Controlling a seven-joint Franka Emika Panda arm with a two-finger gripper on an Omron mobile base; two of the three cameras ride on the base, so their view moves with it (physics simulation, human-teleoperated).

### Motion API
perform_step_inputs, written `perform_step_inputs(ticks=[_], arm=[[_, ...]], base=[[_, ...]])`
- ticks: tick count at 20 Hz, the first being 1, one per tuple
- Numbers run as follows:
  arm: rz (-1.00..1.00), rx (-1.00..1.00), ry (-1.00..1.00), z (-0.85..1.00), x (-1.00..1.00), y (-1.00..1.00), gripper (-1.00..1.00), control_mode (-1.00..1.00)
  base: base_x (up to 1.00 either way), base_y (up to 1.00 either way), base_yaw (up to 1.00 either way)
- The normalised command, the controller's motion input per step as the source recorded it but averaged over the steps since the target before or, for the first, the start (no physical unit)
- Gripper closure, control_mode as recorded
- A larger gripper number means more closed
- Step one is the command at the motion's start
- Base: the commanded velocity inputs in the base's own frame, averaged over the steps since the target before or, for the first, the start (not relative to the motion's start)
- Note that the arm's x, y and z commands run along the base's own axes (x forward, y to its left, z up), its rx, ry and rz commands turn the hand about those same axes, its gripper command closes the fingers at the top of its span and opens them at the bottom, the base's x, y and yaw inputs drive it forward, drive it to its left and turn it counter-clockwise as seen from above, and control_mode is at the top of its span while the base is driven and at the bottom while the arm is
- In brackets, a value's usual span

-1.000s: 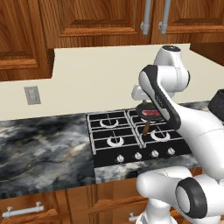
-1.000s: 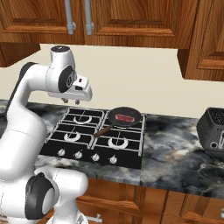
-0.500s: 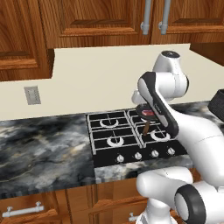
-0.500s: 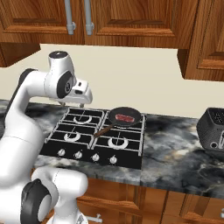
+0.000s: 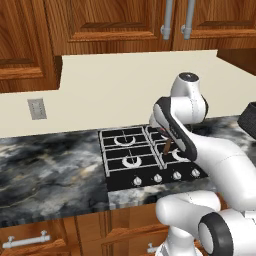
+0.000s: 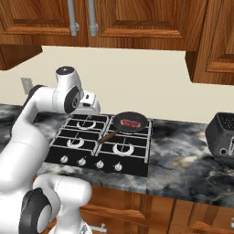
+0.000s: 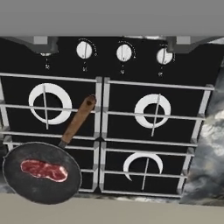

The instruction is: Pick up the pan with the steak in it and place it on the dining table. Then place the steak on the plate.

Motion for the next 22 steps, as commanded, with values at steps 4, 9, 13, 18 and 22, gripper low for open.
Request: perform_step_inputs(ticks=[4, 9, 13, 18, 22], arm=[[0.00, 0.00, 0.00, -0.35, 0.41, -0.15, -1.00, -1.00], [0.00, 0.00, 0.00, -0.39, 0.37, -0.22, -1.00, -1.00], [-0.02, 0.00, 0.00, -0.44, 0.26, -0.28, -1.00, -1.00], [-0.05, 0.00, -0.01, -0.41, 0.26, -0.20, -1.00, -1.00], [-0.06, 0.00, -0.01, -0.39, 0.20, -0.17, -1.00, -1.00]], base=[[0.00, 0.00, 0.00], [0.00, 0.00, 0.00], [0.00, 0.00, 0.00], [0.00, 0.00, 0.00], [0.00, 0.00, 0.00]])
